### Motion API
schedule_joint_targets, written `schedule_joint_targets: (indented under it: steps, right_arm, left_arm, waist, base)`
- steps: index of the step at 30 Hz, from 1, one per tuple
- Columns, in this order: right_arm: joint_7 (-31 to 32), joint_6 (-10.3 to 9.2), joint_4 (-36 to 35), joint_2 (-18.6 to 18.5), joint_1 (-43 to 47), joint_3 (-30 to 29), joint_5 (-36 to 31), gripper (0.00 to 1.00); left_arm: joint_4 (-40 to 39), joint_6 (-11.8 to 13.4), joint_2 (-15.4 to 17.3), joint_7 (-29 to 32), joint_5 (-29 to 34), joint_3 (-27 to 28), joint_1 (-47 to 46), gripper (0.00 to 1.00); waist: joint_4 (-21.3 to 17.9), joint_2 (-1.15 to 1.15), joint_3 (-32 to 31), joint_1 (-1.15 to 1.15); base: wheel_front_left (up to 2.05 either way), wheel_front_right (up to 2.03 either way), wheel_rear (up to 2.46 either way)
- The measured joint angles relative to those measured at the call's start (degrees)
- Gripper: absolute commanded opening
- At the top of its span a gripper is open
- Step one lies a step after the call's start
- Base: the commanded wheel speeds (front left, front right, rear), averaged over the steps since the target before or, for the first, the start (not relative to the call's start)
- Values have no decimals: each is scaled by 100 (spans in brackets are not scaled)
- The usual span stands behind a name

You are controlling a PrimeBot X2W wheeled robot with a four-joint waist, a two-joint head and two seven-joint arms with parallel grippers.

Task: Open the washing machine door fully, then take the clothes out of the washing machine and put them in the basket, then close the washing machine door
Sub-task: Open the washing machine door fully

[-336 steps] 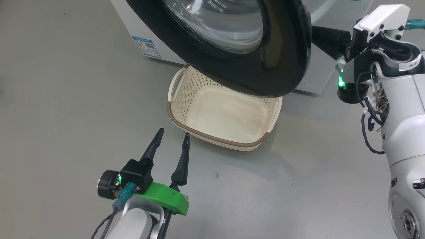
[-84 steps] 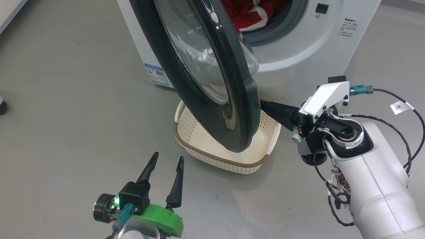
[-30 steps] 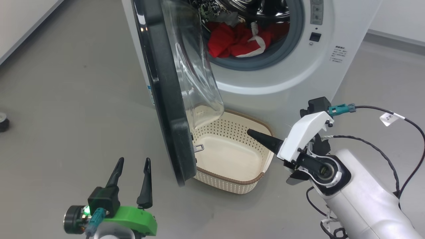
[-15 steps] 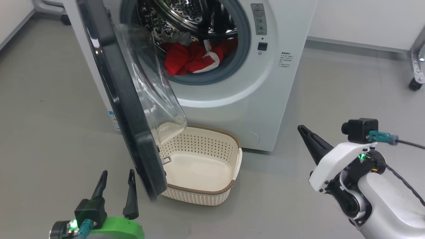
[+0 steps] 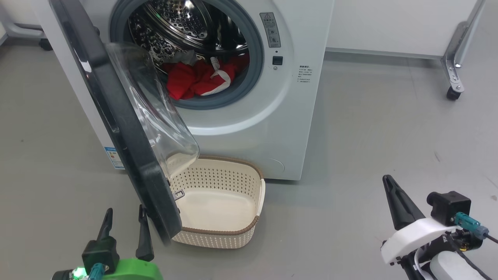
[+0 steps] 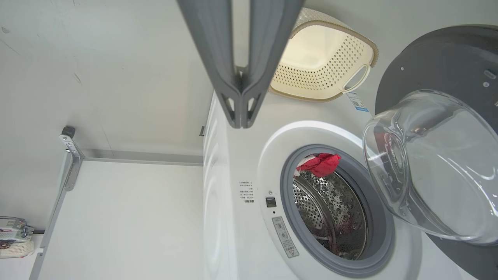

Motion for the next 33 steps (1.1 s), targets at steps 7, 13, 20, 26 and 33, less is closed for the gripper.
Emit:
schedule_joint_targets:
  steps: [7, 13, 20, 26, 33]
  right_arm:
    - [-122, -189, -42, 30, 513, -181, -231, 0]
    - [-143, -242, -38, 148, 769, -561, -445, 100]
    - [-143, -242, -137, 293, 915, -817, -679, 100]
    - [-144, -242, -285, 427, 1019, -1101, -871, 100]
    - [-144, -243, -378, 597, 1168, -1392, -1117, 100]
  left_arm:
    - [-15, 0, 3, 0, 0, 2, 43, 100]
    - [-40, 0, 5, 0, -9, 4, 94, 100]
    - [-57, 0, 7, 0, -9, -37, 187, 100]
    - [-85, 0, 7, 0, -19, -42, 187, 100]
    - [-93, 0, 7, 0, -71, -44, 188, 100]
  waist:
    - [-67, 0, -17, 0]
    - [-112, 0, -38, 0]
    - [-143, 0, -29, 0]
    - [-139, 0, -1, 0]
    - [-123, 0, 15, 0]
  base:
    - [0, 0, 0]
    - [0, 0, 0]
    - [0, 0, 0]
    - [0, 0, 0]
    - [0, 0, 0]
